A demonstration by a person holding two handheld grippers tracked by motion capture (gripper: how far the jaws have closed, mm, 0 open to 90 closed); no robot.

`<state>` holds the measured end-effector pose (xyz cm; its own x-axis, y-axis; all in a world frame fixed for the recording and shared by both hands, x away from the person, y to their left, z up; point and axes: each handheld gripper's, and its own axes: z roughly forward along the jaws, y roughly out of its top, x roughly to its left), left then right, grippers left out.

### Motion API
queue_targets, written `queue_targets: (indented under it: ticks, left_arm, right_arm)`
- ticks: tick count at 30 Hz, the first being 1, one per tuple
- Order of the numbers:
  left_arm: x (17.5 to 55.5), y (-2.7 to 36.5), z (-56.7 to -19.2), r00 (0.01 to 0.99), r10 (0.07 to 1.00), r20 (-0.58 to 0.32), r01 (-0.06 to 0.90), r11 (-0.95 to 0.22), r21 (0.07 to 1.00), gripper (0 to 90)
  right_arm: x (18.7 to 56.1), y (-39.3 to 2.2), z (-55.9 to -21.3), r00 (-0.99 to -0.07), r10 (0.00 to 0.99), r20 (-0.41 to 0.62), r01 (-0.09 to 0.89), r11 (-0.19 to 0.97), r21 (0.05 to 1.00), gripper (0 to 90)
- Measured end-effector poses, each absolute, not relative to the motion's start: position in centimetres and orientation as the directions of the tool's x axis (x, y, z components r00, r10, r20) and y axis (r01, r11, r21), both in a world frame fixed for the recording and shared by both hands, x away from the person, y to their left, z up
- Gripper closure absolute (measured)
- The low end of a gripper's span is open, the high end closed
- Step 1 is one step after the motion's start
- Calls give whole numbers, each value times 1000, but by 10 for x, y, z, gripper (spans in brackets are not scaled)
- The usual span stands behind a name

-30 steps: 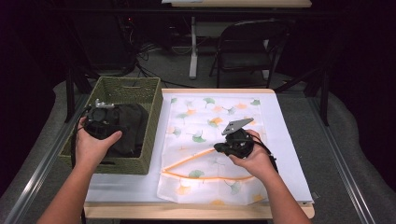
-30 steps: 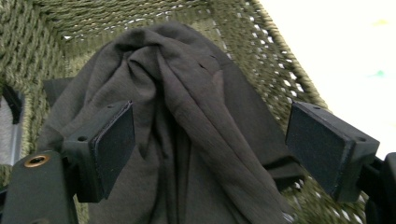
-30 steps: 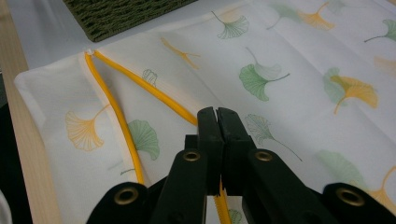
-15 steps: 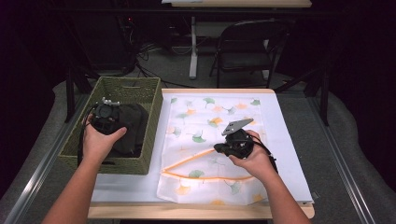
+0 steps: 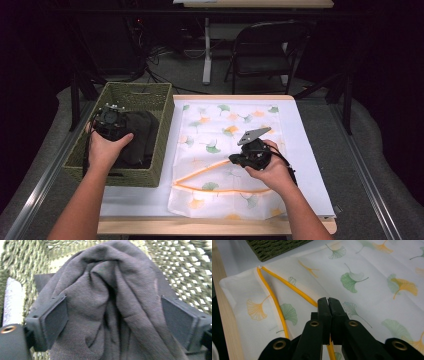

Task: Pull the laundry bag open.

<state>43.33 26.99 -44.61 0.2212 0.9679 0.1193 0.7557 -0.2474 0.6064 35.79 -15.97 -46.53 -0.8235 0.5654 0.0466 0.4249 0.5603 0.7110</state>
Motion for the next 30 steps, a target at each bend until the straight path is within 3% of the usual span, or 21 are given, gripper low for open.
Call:
queue_targets:
  ticks: [9,15,20,30]
  left_arm:
    - [443,282,-452,218,967,133,770,-255,586,2]
    - [446,288,-455,243,963,118,768,-265,583,1]
    - [448,292,-452,242,969,53,780,-227,583,8]
    - [455,292,-436,303,952,41,784,-274,557,8]
  right_arm:
    - [358,-159,-467,-824,564,51,428,561,708,886]
    - [358,-159,-468,-825,562,54,429,561,708,885]
    - [359,-159,-469,-824,564,56,433,562,705,886]
    - [359,-158,-471,-823,565,58,436,563,702,885]
